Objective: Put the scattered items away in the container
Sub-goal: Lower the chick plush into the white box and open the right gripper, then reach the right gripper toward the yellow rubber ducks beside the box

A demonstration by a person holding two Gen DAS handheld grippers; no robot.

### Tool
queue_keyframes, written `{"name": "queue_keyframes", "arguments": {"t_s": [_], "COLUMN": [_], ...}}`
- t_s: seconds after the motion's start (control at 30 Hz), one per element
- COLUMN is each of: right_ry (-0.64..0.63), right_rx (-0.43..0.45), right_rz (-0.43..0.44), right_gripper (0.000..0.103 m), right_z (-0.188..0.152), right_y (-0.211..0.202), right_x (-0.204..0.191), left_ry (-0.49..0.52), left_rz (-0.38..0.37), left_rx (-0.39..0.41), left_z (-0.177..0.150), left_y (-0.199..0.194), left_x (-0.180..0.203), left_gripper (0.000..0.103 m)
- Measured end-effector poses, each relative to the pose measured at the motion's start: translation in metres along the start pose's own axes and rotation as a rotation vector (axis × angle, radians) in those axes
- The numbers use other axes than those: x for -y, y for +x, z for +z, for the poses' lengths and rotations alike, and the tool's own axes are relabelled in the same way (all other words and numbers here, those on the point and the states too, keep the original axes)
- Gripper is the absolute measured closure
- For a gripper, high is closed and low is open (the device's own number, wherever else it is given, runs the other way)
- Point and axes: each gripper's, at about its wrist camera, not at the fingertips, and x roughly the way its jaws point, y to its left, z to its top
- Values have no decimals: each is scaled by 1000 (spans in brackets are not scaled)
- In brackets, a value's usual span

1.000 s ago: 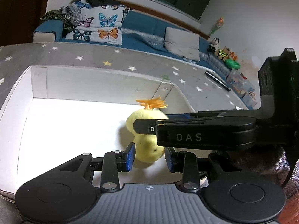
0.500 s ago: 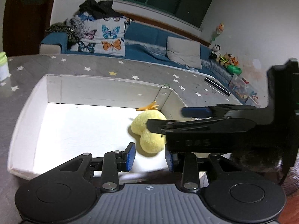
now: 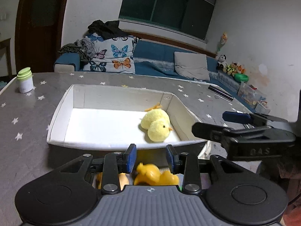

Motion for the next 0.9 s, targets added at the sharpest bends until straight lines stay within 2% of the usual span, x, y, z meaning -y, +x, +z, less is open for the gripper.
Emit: {"name": "queue_keyframes", "arguments": {"t_s": [0.17, 0.4, 0.6, 0.9], "right_ry": [7, -15, -14, -71], "right_rx": [12, -68, -126, -167], "right_rz": [19, 53, 79, 107], "right_gripper": [0, 0, 0, 0], "right_z": [-22, -60, -79, -93], "right_y": [-21, -21, -14, -7], "right_x": [-1, -6, -14, -28], "left_ry": [-37, -70, -92, -141], "left_rz": [-21, -59, -52, -63], "left_rx": [-20, -86, -135, -154], "left_z": [-18, -36, -46, -48], "left_y": [-7, 2, 13, 19], "left_x": [2, 6, 5, -4], "left_gripper": [66, 66, 66, 66]}}
